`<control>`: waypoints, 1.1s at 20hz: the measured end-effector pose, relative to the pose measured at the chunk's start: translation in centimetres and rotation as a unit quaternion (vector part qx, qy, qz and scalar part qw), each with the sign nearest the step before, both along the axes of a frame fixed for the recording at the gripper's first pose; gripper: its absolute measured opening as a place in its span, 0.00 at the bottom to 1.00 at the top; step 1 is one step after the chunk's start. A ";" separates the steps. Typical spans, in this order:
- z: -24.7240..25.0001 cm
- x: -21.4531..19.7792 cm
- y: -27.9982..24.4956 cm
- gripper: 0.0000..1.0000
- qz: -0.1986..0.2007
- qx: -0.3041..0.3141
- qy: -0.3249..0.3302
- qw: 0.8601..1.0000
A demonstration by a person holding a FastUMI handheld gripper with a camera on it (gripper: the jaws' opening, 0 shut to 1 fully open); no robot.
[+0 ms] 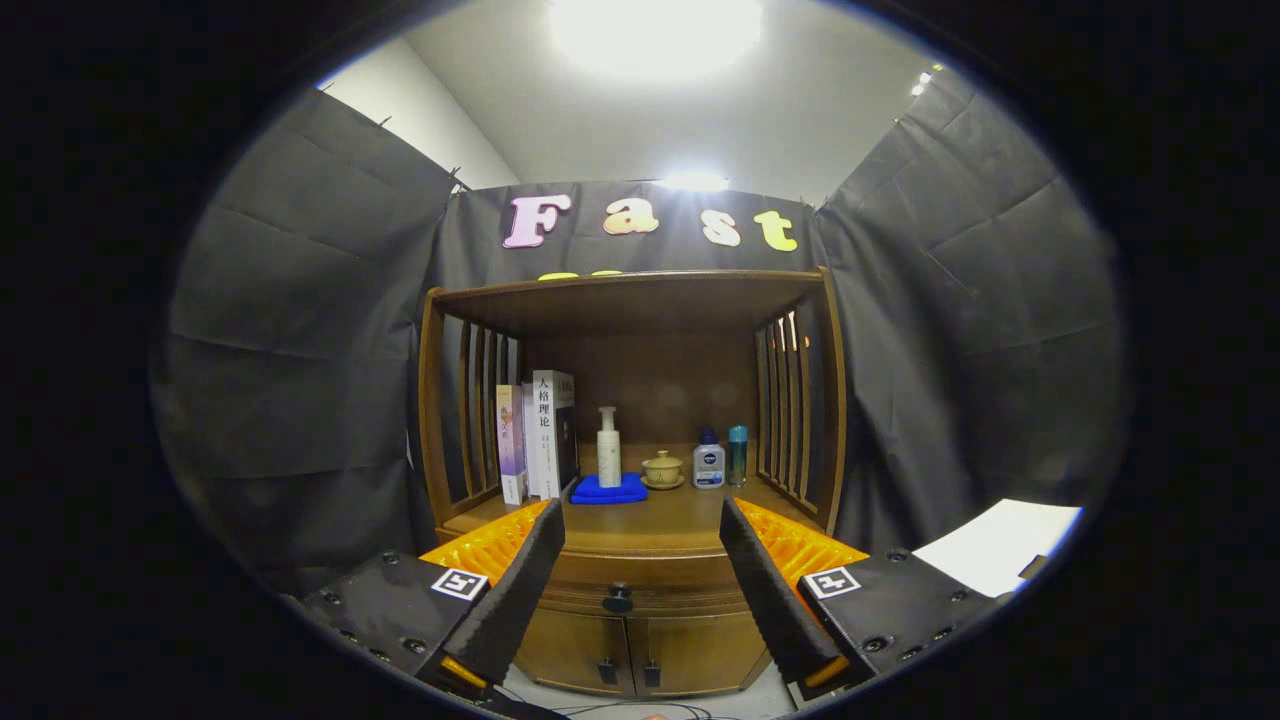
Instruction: Pull open the drawer, take out the items inside it, and place them on the countertop above the cabinet.
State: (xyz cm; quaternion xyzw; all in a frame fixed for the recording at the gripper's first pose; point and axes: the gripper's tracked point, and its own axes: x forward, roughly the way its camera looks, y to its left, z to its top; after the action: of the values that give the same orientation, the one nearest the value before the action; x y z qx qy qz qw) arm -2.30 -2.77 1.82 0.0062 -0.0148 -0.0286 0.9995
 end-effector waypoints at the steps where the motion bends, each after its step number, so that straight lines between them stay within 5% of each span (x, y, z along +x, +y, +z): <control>1: -0.1 0.1 0.1 0.99 0.000 0.000 0.000 1.000; 22: -5.1 3.4 1.5 0.99 0.015 0.006 0.041 0.999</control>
State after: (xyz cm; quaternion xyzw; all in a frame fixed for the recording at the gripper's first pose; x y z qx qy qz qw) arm 1.08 -1.26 -3.27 0.0114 0.0261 -0.0140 0.9995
